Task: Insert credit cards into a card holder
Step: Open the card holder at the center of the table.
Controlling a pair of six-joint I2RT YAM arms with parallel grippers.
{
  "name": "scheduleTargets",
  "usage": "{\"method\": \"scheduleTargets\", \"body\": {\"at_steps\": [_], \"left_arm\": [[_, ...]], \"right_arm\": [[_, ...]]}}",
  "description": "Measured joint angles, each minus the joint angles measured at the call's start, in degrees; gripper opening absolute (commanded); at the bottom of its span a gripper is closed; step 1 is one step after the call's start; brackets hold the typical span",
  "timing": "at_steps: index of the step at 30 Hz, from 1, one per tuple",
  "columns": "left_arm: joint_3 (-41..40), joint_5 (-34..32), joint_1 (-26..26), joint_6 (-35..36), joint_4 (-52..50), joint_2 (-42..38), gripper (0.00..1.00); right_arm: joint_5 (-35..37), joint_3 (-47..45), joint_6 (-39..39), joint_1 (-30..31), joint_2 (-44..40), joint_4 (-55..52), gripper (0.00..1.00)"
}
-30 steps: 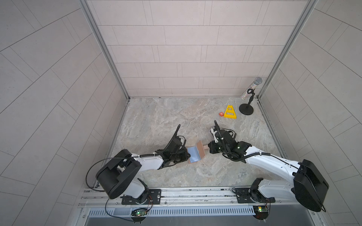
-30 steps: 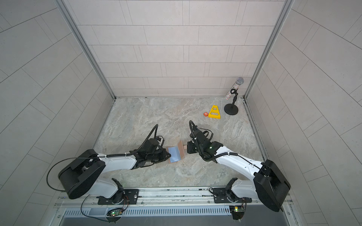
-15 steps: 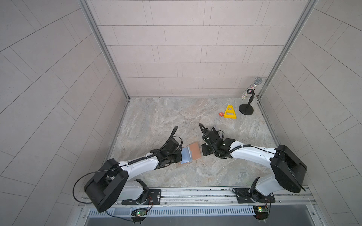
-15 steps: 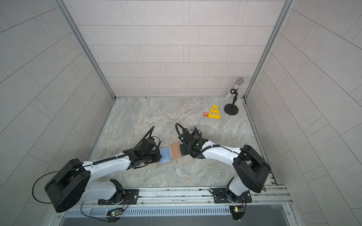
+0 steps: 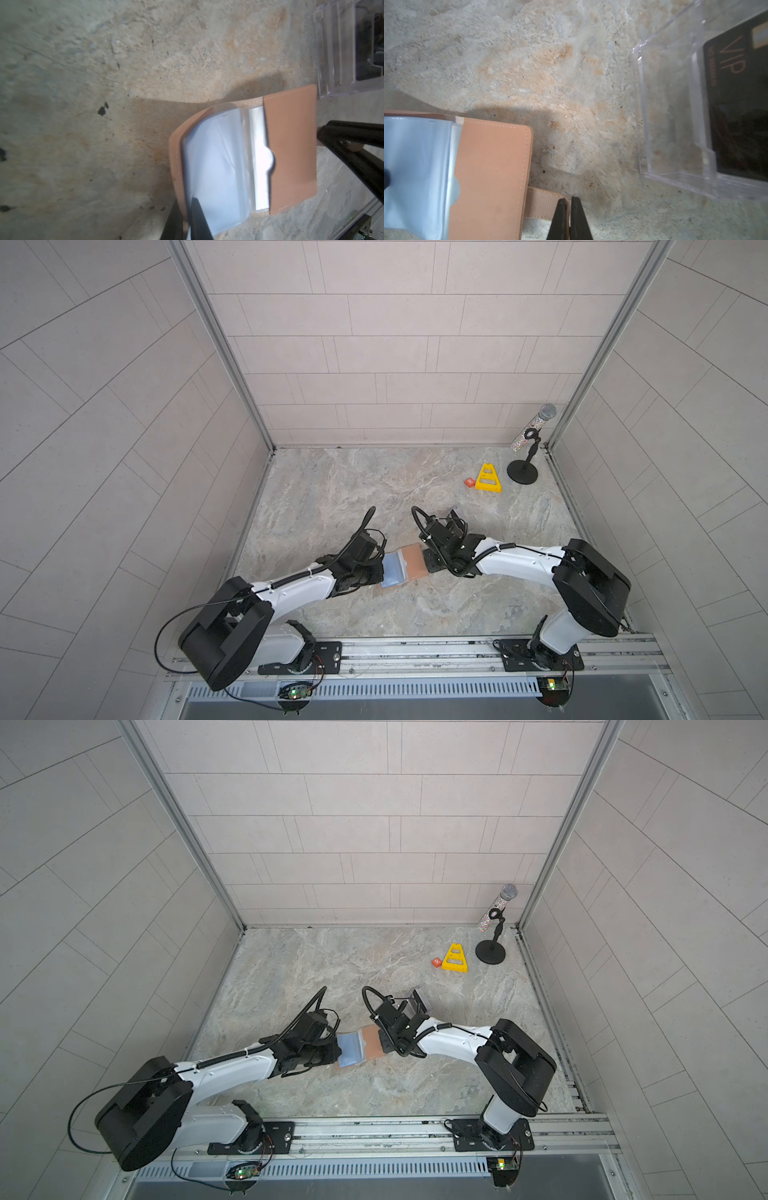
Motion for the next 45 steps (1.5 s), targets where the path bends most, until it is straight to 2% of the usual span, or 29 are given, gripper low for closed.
{"method": "scheduleTargets", "body": {"at_steps": [3, 6, 9, 14, 19, 24, 28, 32, 41, 45], "left_arm": [[0.1, 0.3, 0.3, 1.0, -2.5, -0.7, 0.38], [0.8, 0.4, 0.4, 1.9, -5.2, -1.9, 0.47], [2.1, 0.5, 0.5, 2.7, -7.0, -3.6, 0.52], [4.4, 0.7, 0.5, 4.2, -9.6, -6.3, 0.62], [5.7, 2.1, 0.5, 5.5, -10.8, -9.1, 0.65], [6.0, 5.1, 0.5, 6.1, -9.5, -10.4, 0.65], [5.9, 8.8, 0.5, 5.1, -4.6, -8.4, 0.57], [5.9, 12.7, 0.5, 3.2, 1.9, -3.7, 0.47], [6.1, 17.1, -1.2, -1.0, 13.4, 6.9, 0.39], [6.8, 17.9, -2.2, -2.1, 16.3, 12.1, 0.36]], "right_arm": [[-0.2, -0.1, -0.1, 0.0, -0.6, -0.4, 0.17], [-0.2, -0.2, 0.2, 0.0, -2.3, -0.9, 0.27], [-0.2, -0.2, 0.2, -0.2, -4.3, -1.3, 0.37], [-0.2, -0.3, 0.5, -0.2, -7.2, -1.9, 0.49], [-0.8, -0.4, 0.4, -0.2, -10.1, -2.8, 0.58], [-2.2, -0.9, 0.1, -0.5, -13.7, -2.9, 0.62], [-2.9, -1.1, 0.0, -0.8, -15.8, -2.7, 0.62], [-3.5, -2.1, -0.3, -1.0, -17.7, -2.8, 0.62], [-0.5, -6.3, -2.5, -1.7, -25.7, -1.7, 0.62], [0.4, -6.4, -3.9, -4.8, -27.6, -2.4, 0.62]]}}
